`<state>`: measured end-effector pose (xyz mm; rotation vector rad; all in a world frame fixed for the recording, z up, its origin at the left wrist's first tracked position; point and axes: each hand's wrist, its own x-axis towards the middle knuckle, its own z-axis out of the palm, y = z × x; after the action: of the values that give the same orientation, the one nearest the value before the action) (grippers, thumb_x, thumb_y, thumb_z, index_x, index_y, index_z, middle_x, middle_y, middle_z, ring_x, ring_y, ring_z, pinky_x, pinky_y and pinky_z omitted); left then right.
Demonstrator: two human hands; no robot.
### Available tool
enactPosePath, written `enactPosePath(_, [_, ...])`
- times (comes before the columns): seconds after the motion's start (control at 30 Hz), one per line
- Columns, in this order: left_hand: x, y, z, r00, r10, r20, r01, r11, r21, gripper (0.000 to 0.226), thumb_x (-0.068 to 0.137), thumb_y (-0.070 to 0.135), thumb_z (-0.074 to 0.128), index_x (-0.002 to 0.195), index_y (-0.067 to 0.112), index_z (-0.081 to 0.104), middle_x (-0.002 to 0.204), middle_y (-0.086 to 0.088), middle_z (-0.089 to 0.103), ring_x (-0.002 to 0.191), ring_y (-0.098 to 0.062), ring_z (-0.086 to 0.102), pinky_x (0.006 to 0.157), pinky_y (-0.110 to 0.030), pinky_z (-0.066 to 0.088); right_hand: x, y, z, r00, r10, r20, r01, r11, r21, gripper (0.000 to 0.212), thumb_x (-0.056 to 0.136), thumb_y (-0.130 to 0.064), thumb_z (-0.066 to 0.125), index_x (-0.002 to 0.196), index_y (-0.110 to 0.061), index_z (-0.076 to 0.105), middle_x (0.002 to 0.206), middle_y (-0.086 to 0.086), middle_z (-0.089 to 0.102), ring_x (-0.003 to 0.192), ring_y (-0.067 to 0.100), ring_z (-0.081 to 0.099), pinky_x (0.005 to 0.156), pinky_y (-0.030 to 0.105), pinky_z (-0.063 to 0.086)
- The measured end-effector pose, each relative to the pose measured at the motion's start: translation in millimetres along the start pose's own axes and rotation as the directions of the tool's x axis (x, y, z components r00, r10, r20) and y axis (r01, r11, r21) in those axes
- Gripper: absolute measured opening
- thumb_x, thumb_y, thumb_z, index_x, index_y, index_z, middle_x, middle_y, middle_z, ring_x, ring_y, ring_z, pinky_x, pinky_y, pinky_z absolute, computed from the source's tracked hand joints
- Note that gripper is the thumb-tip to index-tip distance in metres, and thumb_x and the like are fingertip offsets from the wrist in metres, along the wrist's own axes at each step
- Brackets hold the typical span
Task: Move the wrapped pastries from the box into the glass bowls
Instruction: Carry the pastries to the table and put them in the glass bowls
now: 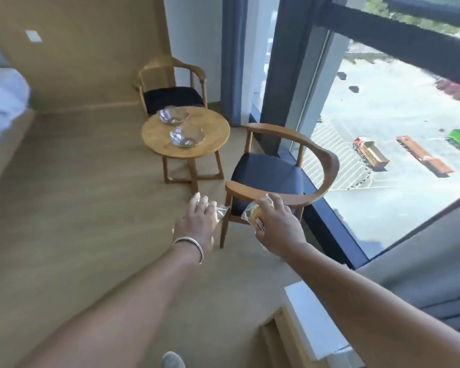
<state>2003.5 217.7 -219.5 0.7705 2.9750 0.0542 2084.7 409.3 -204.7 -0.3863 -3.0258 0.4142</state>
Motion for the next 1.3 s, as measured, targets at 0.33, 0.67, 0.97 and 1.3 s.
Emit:
enactPosePath(0.33, [3.4, -189.5, -16.1, 0.953, -0.302, -0.037, 0.303, 0.953, 0.01, 0.078, 0.086, 0.024, 0.061, 0.148, 0.022, 0.014, 0.16, 0.003, 0.01, 0.147, -0.019, -0.006, 0.099, -0.038, 0.044, 109.3, -173.9, 43.4, 0.95, -0.287, 0.127, 0.291, 0.957, -0.013, 0.065, 0.083, -0.024, 0.067, 0.137, -0.031, 0.032, 0.151, 0.006, 0.023, 0.124, 0.033, 0.044, 0.089, 0.04, 0.05])
enactPosePath(0.67, [24.4, -307.5, -25.9, 0.917, -0.392, -0.079, 0.39, 0.92, -0.035, 0.073, 0.085, 0.012, 0.055, 0.146, 0.022, 0.017, 0.157, 0.004, 0.016, 0.148, -0.019, -0.002, 0.093, -0.037, 0.046, 180.7, -289.5, 70.4, 0.92, -0.36, 0.157, 0.365, 0.931, -0.004, 0.057, 0.084, -0.022, 0.065, 0.134, -0.029, 0.038, 0.148, 0.006, 0.027, 0.12, 0.031, 0.046, 0.083, 0.037, 0.048])
enactPosePath(0.97, [70.7, -372.1, -29.3, 0.9, -0.43, -0.069, 0.425, 0.902, -0.076, 0.071, 0.085, 0.01, 0.054, 0.145, 0.023, 0.018, 0.157, 0.004, 0.016, 0.147, -0.018, -0.003, 0.096, -0.037, 0.045, 251.8, -342.7, 89.9, 0.897, -0.394, 0.199, 0.403, 0.915, -0.004, 0.061, 0.085, -0.023, 0.065, 0.139, -0.028, 0.036, 0.149, 0.008, 0.028, 0.117, 0.033, 0.049, 0.09, 0.038, 0.048])
enactPosePath(1.3, [194.8, -460.1, -41.1, 0.886, -0.464, 0.005, 0.464, 0.886, -0.026, 0.069, 0.083, 0.011, 0.057, 0.141, 0.027, 0.023, 0.154, 0.007, 0.018, 0.147, -0.018, -0.002, 0.093, -0.038, 0.046, 406.1, -380.8, 121.0, 0.888, -0.425, 0.174, 0.427, 0.904, 0.028, 0.054, 0.088, -0.03, 0.062, 0.136, -0.03, 0.037, 0.147, 0.005, 0.03, 0.117, 0.03, 0.05, 0.082, 0.035, 0.048])
